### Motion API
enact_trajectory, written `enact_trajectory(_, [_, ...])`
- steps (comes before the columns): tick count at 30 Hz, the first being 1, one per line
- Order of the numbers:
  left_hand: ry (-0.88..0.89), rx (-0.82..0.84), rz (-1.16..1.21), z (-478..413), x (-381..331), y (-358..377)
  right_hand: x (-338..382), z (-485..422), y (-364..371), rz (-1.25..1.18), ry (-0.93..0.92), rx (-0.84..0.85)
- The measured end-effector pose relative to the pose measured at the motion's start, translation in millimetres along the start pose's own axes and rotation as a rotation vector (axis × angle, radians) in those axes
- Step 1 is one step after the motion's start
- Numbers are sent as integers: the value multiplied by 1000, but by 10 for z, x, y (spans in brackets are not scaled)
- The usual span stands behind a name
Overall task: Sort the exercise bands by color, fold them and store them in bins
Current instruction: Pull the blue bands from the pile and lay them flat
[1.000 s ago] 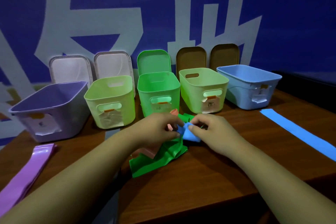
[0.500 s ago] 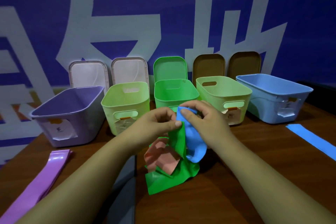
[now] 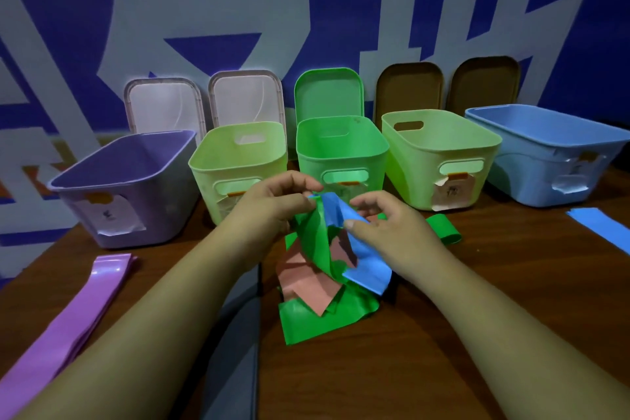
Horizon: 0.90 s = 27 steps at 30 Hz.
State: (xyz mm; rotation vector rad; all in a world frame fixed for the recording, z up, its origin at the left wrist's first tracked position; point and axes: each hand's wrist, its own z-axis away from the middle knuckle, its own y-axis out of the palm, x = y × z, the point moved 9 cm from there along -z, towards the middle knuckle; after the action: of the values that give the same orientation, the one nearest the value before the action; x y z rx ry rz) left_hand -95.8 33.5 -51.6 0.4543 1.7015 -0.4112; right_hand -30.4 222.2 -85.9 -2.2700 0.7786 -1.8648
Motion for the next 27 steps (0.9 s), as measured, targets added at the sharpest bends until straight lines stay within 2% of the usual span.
enact_trajectory(3, [38,-19,-21,-6,-37,-87,-7,23,-49,36,-5,-27])
enact_trajectory(7, [110,-48,-248,31,-135,-170,57,64,-112,23,-57,-44])
enact_trajectory(9, [229,-27,-560,67,-234,-108,92,82,-133,25,-89,-38])
enact_trajectory(11, [398,-5,-968,115,-315,17,107,96,-145,50,-106,-39])
enact_trajectory(13, [524,23,-1174,155,-353,142,98,94,-161,64,-103,-55])
enact_trajectory(15, [564,101,-1152,175,-335,246,94,84,-162,70,-105,-61])
enact_trajectory(17, [533,112,-1113,165,-298,308,94,82,-132,71,-104,-34])
enact_trajectory(20, [339,-4,-955,102,-238,227,107,94,-100,65,-102,-2])
enact_trajectory(23, [126,-15,-599,86,-126,197,121,104,-56,67,-114,37])
enact_trajectory(27, [37,-29,-416,102,-53,197,119,116,31,91,-140,97])
